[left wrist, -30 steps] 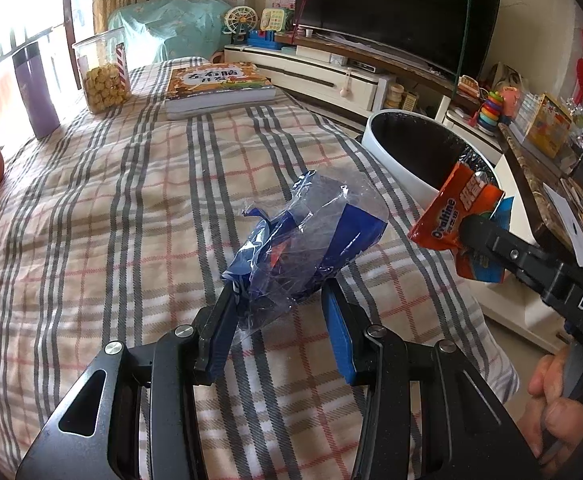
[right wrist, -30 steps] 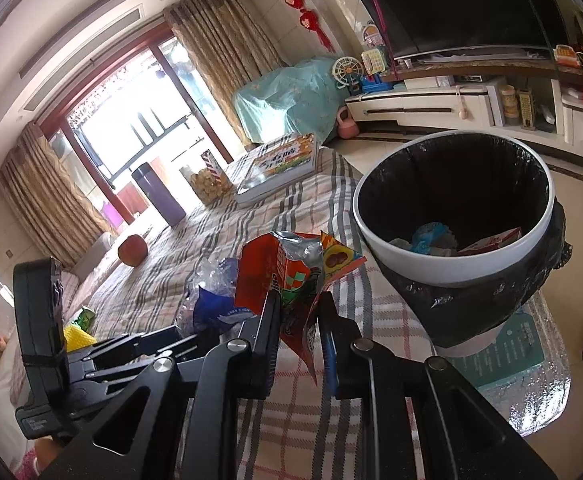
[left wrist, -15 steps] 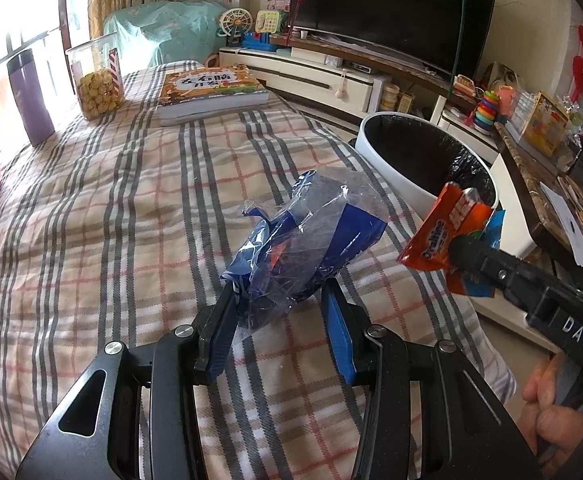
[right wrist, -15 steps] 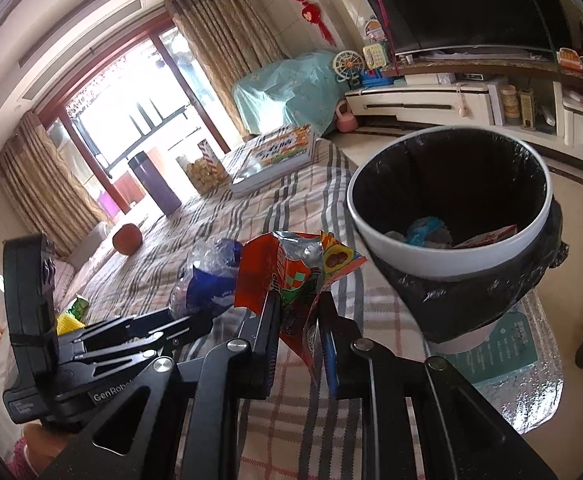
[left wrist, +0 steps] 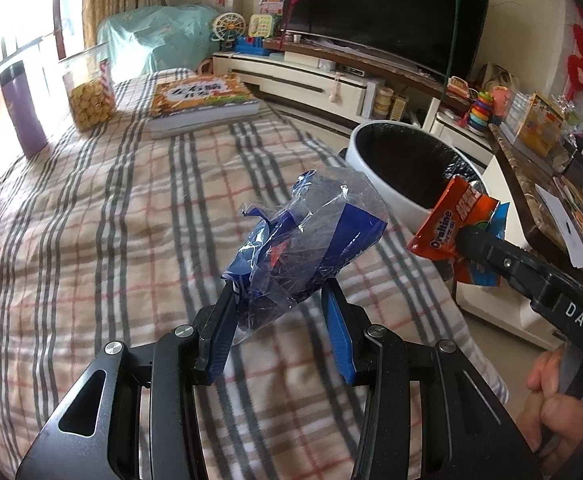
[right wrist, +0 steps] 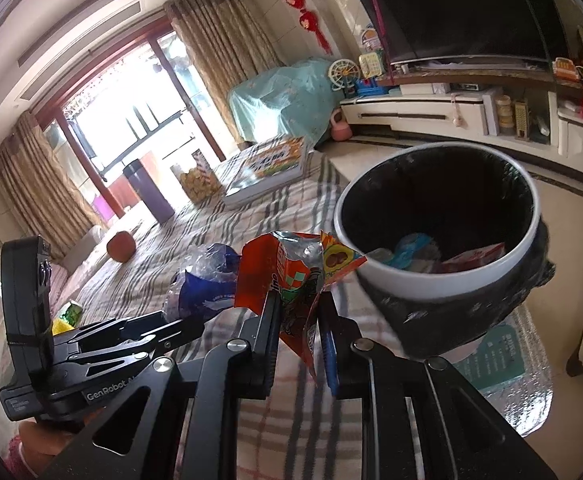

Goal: Collect trash
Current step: 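Carry the blue snack bag and orange wrapper over the trash bin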

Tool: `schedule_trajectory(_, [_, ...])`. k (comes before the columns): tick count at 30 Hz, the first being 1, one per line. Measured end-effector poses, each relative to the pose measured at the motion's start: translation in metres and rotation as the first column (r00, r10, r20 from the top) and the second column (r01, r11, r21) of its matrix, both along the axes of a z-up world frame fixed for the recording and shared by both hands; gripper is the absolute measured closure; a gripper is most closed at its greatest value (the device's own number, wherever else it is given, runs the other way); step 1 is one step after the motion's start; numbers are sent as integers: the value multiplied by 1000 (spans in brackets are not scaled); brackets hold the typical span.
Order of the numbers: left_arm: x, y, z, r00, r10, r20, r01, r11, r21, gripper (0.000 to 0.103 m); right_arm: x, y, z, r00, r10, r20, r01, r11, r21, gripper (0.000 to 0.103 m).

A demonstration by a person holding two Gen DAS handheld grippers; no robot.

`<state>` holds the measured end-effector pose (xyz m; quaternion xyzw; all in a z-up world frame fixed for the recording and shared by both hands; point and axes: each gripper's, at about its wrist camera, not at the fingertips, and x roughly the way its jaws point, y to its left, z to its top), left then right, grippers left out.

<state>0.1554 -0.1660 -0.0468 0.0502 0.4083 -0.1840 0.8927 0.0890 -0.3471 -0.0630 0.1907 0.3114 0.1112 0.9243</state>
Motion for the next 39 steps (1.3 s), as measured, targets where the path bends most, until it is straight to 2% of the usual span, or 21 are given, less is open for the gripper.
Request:
schedule_trajectory(12, [6, -33, 9, 998, -59, 19, 59, 998, 8, 62, -1, -33, 4, 998, -67, 6, 67, 998, -4, 84])
schedule_trajectory(39, [13, -74, 18, 991, -127, 40, 125, 992, 31, 62, 4, -59, 4, 994, -111, 6, 110, 994, 8, 81])
